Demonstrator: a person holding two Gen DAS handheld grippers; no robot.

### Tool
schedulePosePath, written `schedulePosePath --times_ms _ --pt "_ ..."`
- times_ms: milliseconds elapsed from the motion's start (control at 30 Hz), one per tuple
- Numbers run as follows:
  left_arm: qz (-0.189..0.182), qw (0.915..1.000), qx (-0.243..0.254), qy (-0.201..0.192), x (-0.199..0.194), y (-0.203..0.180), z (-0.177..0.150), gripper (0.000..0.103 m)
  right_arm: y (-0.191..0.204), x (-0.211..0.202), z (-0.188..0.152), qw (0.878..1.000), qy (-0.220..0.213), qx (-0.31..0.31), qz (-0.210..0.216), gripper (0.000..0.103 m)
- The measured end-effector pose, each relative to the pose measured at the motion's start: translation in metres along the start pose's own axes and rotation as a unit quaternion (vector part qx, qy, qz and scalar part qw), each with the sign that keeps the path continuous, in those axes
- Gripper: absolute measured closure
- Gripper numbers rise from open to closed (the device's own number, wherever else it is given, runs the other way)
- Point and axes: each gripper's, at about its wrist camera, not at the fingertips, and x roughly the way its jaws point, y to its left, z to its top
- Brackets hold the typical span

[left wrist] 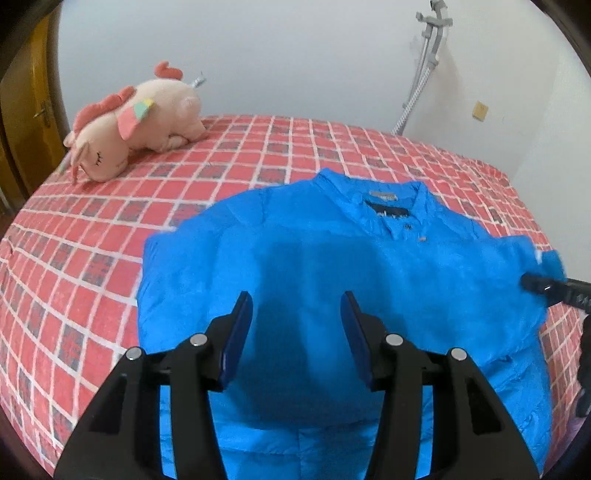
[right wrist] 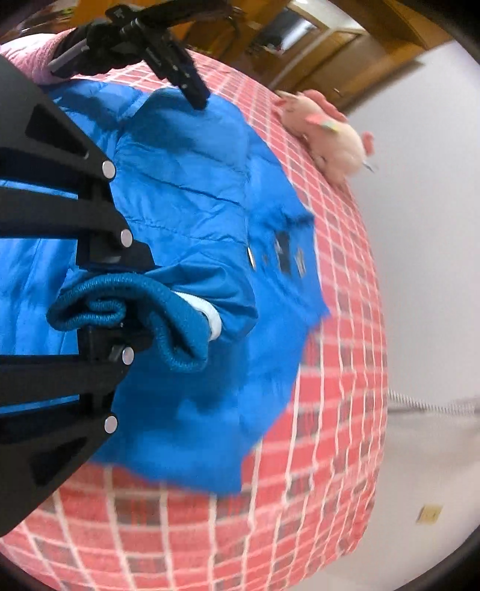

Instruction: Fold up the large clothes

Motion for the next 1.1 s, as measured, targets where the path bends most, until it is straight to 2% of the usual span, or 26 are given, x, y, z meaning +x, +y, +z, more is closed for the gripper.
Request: schedulePosePath --times_ms 100,233,367,500,600,733,800,900,967,1033,1100 --pt "0.005 0.9999 0.0 0.016 0.014 0.002 -0.002 0.054 -0.02 -0.004 -0.005 1.0 -0.001 0.017 -0.01 0.084" --pt "0.012 0.9992 0.008 0.037 0.035 0.003 -0.007 0.055 -0.035 0.015 -0.015 0.999 0.023 0.037 -0.006 0.083" --pt "0.02 0.9988 0.024 0.039 0.042 0.001 -0.01 0.055 -0.039 0.034 -0.026 0.999 0.036 0.034 -0.014 0.076" --pt "0.024 0.9987 0.028 0.035 0.043 0.0 -0.012 0.055 -0.041 0.033 -0.029 0.999 0.033 0.038 -0.006 0.075" --pt "0.029 0.999 0.018 0.029 0.031 -0.001 -0.01 0.055 -0.038 0.009 -0.029 0.999 0.012 0.034 -0.02 0.07" --pt "0.013 0.9997 0.019 -0.007 -0.009 -0.017 -0.005 0.05 -0.016 -0.038 -0.029 0.996 -0.065 0.0 -0.062 0.068" --pt "0.01 0.9994 0.028 -0.016 -0.017 -0.03 -0.008 0.049 -0.006 -0.047 -0.031 0.994 -0.081 -0.013 -0.069 0.068" --pt "0.003 0.9988 0.049 -0.007 -0.013 -0.048 -0.016 0.048 0.01 -0.051 -0.033 0.992 -0.094 -0.026 -0.078 0.068" --pt "0.005 0.9982 0.059 0.004 -0.002 -0.054 -0.021 0.048 0.016 -0.045 -0.034 0.993 -0.088 -0.041 -0.066 0.068" --pt "0.011 0.9979 0.061 0.019 0.011 -0.054 -0.025 0.048 0.018 -0.028 -0.035 0.997 -0.06 -0.043 -0.038 0.068" --pt "0.013 0.9974 0.061 0.035 0.026 -0.048 -0.028 0.048 0.017 -0.007 -0.037 0.997 -0.033 -0.047 -0.047 0.068"
